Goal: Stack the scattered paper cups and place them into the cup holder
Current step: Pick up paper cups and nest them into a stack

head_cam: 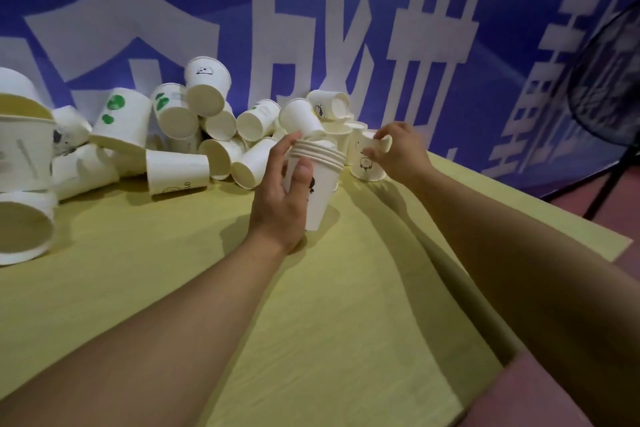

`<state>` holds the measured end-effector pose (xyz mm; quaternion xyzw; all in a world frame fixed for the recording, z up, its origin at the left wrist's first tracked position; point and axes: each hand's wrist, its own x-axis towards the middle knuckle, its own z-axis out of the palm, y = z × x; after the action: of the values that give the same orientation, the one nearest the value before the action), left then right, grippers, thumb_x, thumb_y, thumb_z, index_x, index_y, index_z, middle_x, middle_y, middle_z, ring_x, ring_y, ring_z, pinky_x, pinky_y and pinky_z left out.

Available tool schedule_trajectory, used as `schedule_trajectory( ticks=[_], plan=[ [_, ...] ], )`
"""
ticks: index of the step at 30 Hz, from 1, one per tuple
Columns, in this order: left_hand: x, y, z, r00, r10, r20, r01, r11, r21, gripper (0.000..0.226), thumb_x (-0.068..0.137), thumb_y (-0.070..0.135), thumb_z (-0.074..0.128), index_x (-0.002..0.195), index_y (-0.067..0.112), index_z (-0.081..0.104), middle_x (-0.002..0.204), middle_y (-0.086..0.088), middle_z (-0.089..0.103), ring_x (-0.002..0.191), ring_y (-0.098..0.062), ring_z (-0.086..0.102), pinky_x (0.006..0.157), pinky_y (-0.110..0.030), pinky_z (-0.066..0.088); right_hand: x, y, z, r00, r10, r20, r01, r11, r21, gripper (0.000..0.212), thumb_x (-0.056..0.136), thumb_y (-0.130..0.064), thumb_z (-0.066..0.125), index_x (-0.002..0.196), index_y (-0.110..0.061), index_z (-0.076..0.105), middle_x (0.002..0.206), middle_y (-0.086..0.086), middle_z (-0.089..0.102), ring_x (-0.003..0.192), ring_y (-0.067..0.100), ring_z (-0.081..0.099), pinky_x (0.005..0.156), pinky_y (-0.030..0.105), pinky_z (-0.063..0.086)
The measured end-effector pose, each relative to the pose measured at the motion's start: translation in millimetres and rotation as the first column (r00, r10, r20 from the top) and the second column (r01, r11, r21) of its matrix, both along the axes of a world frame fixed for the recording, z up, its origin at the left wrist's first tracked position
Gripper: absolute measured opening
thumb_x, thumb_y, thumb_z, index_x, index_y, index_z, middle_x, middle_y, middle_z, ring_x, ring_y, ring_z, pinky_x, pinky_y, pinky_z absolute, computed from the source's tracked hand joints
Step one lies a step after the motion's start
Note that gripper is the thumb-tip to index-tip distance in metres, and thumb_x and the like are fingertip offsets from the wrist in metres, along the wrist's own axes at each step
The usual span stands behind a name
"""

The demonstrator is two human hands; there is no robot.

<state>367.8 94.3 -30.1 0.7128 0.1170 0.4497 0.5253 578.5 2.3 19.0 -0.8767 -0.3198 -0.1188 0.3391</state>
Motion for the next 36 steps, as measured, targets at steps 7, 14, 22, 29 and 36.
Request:
schedule_trajectory(
  ticks=[7, 14, 22, 29, 36],
  plan=[
    [-2.7, -3.1, 2.5, 1.000, -0.015, 0.008, 0.015, 1.000, -0.010, 0.039, 0.091, 0.049, 0.044, 0.130, 0.045, 0.047, 0.116, 0.004, 0.063, 0.072, 0.008, 0.057, 0.064, -0.006, 0.042, -24.1, -17.0, 15.4, 0.998, 0.045, 0.054, -0.049, 0.997, 0.062, 0.023, 0.085, -0.030, 0.075, 0.090, -0.015, 0.058, 0.116, 0.005, 0.062, 0.100, 0.022, 0.059, 0.089, 0.036, 0.056],
    [-5.1, -4.8, 0.9, 0.999, -0.041, -0.014, 0.042, 0.999, 0.007, 0.043, 0.091, 0.052, 0.044, 0.134, 0.045, 0.049, 0.125, 0.002, 0.063, 0.090, 0.000, 0.060, 0.080, -0.023, 0.050, -53.7, -46.8, 23.8, 0.985, 0.146, -0.090, -0.155, 0.982, -0.109, 0.070, 0.079, -0.026, 0.081, 0.134, -0.025, 0.039, 0.116, 0.002, 0.052, 0.104, 0.022, 0.058, 0.087, 0.040, 0.059],
    [-7.9, -6.8, -0.2, 0.995, -0.103, 0.005, 0.102, 0.992, 0.072, 0.044, 0.087, 0.063, 0.044, 0.130, 0.057, 0.048, 0.129, -0.002, 0.063, 0.116, -0.025, 0.060, 0.097, -0.039, 0.050, -58.0, -59.1, 34.6, 0.921, 0.182, -0.345, -0.331, 0.833, -0.444, 0.079, 0.089, -0.026, 0.072, 0.151, -0.038, 0.024, 0.142, 0.009, 0.046, 0.116, 0.024, 0.056, 0.094, 0.040, 0.053],
    [-10.0, -9.6, 1.4, 0.990, -0.142, -0.027, 0.144, 0.984, 0.102, 0.042, 0.085, 0.066, 0.043, 0.128, 0.062, 0.047, 0.131, 0.027, 0.055, 0.125, -0.002, 0.053, 0.108, -0.041, 0.044, -84.6, -43.5, 54.9, 0.871, 0.449, -0.199, -0.368, 0.866, 0.339, 0.073, 0.083, -0.026, 0.077, 0.140, -0.038, 0.033, 0.120, 0.005, 0.050, 0.105, 0.028, 0.063, 0.083, 0.042, 0.061],
    [-8.0, -5.2, 2.1, 0.996, -0.083, 0.039, 0.082, 0.996, 0.034, 0.074, 0.087, 0.066, 0.048, 0.150, 0.054, 0.011, 0.148, 0.008, 0.045, 0.114, -0.010, 0.059, 0.088, -0.038, 0.055, -122.0, -18.2, 26.9, 0.854, 0.505, -0.124, -0.435, 0.825, 0.361, 0.040, 0.100, -0.037, 0.053, 0.139, -0.034, 0.052, 0.133, 0.000, 0.056, 0.110, 0.014, 0.060, 0.091, 0.040, 0.057]
  ],
)
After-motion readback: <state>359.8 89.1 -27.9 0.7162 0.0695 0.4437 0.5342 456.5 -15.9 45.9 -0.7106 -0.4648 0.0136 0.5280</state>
